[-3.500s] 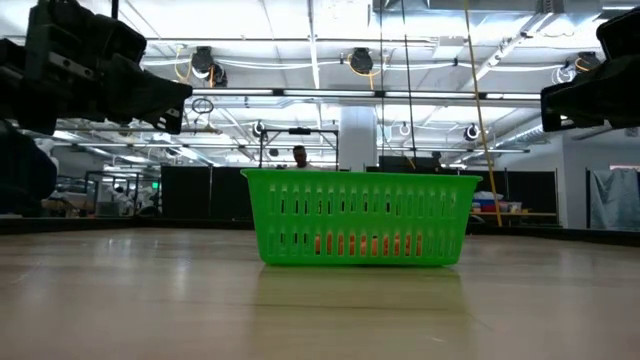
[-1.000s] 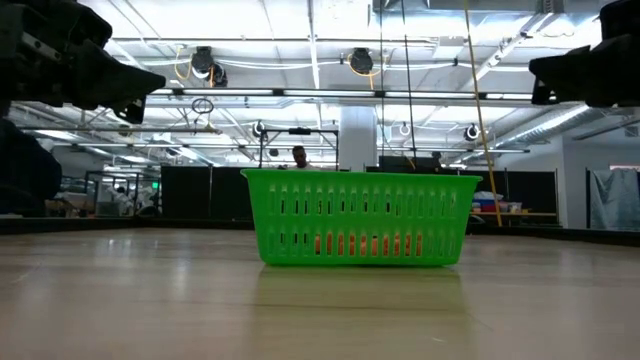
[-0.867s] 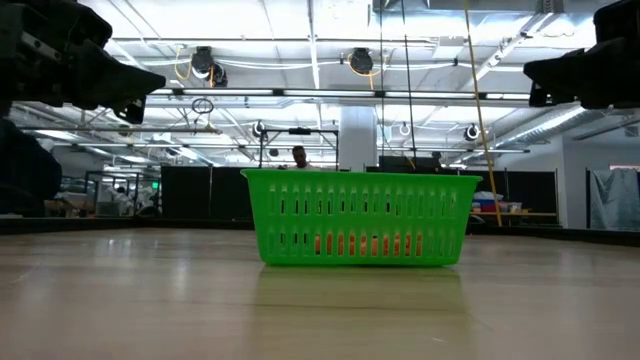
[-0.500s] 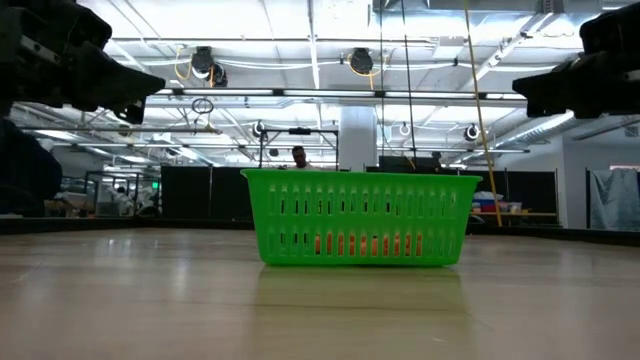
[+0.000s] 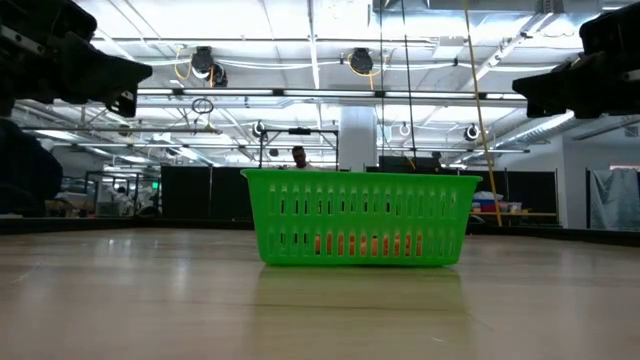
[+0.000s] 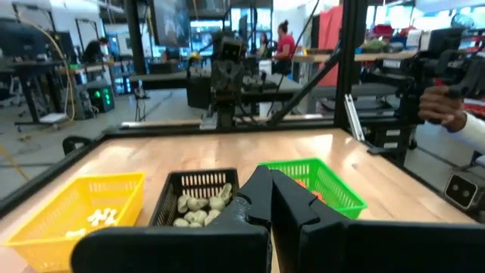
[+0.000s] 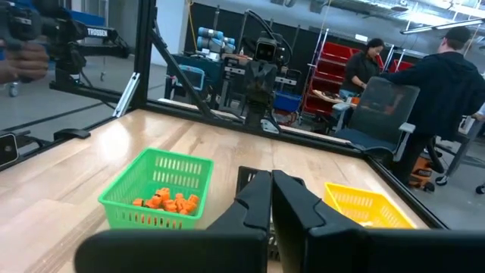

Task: Sort Halloween decoration
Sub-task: Return to Home Position

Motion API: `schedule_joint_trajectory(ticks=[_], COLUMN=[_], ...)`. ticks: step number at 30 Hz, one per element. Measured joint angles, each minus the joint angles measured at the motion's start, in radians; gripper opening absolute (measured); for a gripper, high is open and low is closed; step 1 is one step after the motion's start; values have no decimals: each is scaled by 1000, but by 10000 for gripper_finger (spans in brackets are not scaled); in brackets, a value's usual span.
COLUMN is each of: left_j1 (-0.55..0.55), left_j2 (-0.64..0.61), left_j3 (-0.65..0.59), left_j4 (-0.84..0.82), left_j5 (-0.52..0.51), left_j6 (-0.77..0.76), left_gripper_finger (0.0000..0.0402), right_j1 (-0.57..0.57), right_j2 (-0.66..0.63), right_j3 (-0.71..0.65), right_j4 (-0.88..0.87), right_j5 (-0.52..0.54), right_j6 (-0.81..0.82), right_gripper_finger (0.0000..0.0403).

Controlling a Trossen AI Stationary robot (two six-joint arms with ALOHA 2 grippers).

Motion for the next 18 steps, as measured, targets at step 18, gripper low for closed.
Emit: schedule_joint_trajectory(ticks=[18], left_j1=[3], left_j2=[-48], left_j3=[0], left_j4=[-57], left_j5=[37], left_j6=[0], left_gripper_finger=[0], right_j1=[0], right_j2=[1], right_j3=[0], right_j4=[0], right_j5=[0], right_j6=[14], right_gripper_finger=[0])
